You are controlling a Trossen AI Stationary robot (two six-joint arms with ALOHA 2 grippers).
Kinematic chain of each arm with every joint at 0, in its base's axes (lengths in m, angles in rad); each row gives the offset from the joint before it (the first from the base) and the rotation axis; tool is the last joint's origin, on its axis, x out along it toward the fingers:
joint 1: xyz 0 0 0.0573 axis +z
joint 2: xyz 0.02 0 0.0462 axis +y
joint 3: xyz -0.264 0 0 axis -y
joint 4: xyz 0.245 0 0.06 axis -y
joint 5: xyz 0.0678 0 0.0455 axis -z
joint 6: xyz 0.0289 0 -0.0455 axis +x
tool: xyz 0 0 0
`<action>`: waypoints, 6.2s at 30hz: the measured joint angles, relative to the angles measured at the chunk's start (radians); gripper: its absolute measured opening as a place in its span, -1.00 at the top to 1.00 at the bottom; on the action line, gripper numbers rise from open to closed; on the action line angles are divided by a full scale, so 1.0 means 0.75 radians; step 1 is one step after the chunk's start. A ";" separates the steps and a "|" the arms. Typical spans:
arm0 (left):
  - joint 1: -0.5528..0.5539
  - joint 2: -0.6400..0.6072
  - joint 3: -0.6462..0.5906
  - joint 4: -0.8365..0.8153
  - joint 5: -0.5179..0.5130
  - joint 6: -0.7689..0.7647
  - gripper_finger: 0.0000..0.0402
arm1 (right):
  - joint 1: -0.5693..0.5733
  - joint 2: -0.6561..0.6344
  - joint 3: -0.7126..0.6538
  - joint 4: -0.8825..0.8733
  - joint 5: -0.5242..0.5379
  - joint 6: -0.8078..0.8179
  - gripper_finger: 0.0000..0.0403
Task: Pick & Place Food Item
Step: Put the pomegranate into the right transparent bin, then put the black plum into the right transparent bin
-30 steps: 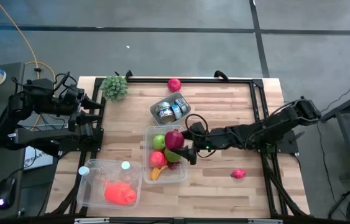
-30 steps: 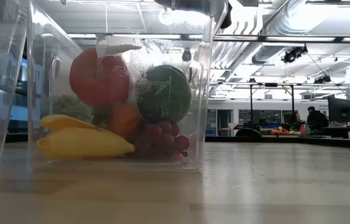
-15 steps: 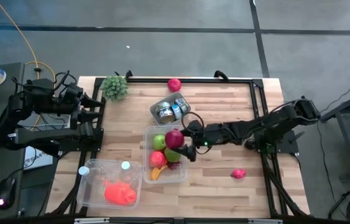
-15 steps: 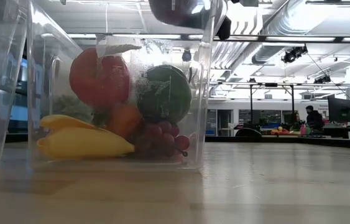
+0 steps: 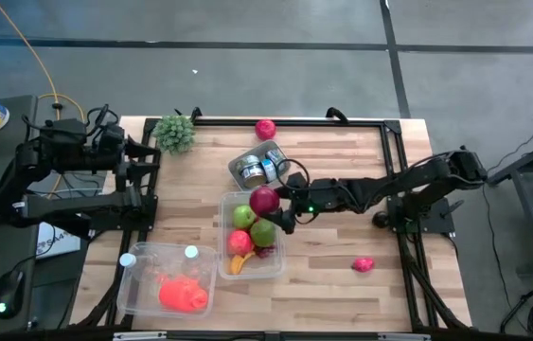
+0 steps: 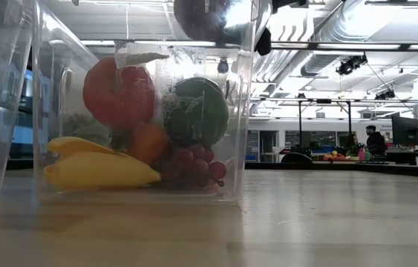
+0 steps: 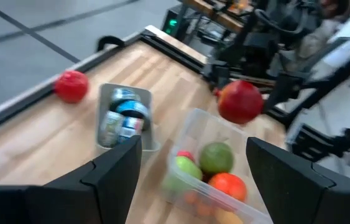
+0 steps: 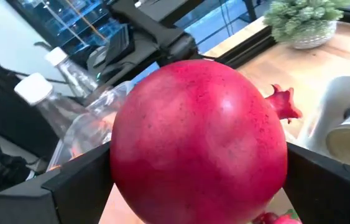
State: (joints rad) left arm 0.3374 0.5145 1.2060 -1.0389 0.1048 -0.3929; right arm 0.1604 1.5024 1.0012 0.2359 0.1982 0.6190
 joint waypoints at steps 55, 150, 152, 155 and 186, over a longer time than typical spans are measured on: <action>-0.348 0.848 -0.001 0.592 0.307 0.265 -0.40 | -0.003 0.005 0.139 -0.556 -0.092 -0.406 -0.99; -0.332 0.800 0.001 0.387 0.275 0.353 -0.40 | -0.026 -0.339 -0.182 -1.946 -0.036 1.183 -0.84; -0.332 0.800 0.001 0.383 0.277 0.353 -0.40 | -0.032 -0.339 -0.190 -1.938 -0.051 1.193 -0.84; -0.332 0.800 0.001 0.376 0.277 0.352 -0.40 | -0.033 -0.338 -0.224 -1.800 -0.059 1.157 -0.84; -0.332 0.800 0.000 0.351 0.280 0.315 -0.40 | -0.048 -0.338 -0.641 -1.126 -0.213 1.234 -0.84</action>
State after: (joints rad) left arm 0.0887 1.1145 1.2060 -0.7755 0.3149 -0.1570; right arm 0.1246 1.2491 0.5201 -0.6083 0.0381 1.5448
